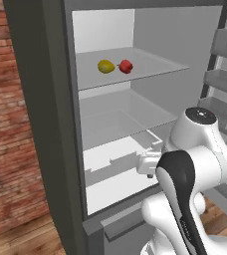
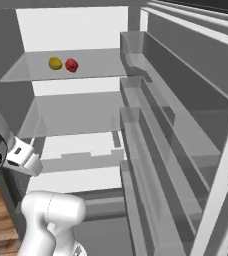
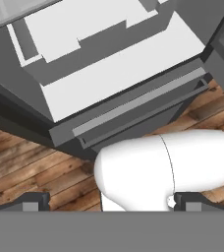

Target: Gather the lemon and bell pepper from the fridge and place them on a tray on the dining counter. Then gather the fish and steak from the fridge and place them on the other tray.

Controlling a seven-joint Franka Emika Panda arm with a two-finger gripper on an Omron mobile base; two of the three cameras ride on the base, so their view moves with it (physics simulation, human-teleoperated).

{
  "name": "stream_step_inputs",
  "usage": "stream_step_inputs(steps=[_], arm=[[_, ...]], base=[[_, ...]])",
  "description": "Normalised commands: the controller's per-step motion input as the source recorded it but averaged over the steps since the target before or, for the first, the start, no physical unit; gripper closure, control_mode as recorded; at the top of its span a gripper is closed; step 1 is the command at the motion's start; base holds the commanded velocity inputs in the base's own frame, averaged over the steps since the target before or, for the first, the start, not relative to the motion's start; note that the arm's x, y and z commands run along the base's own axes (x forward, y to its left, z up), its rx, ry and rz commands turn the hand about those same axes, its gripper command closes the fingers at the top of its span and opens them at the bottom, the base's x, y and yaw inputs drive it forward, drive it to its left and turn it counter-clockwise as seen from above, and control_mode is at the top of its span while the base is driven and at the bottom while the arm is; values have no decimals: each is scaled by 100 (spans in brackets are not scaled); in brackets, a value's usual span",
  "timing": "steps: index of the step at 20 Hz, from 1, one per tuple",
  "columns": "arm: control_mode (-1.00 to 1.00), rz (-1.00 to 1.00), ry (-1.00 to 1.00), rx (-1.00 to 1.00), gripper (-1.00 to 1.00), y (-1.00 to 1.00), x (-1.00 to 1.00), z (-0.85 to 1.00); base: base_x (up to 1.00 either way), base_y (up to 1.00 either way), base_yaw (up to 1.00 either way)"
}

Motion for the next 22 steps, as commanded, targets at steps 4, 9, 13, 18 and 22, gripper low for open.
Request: stream_step_inputs(steps=[4,9,13,18,22], arm=[[100,0,0,0,-100,0,0,0],[100,0,0,0,-100,0,0,0],[100,0,0,0,-100,0,0,0],[-100,3,-2,1,-100,-5,11,4],[-100,10,-18,6,-100,-35,44,46]], base=[[-4,-15,21],[35,-8,22],[53,-6,25],[45,-11,17],[0,0,0]])
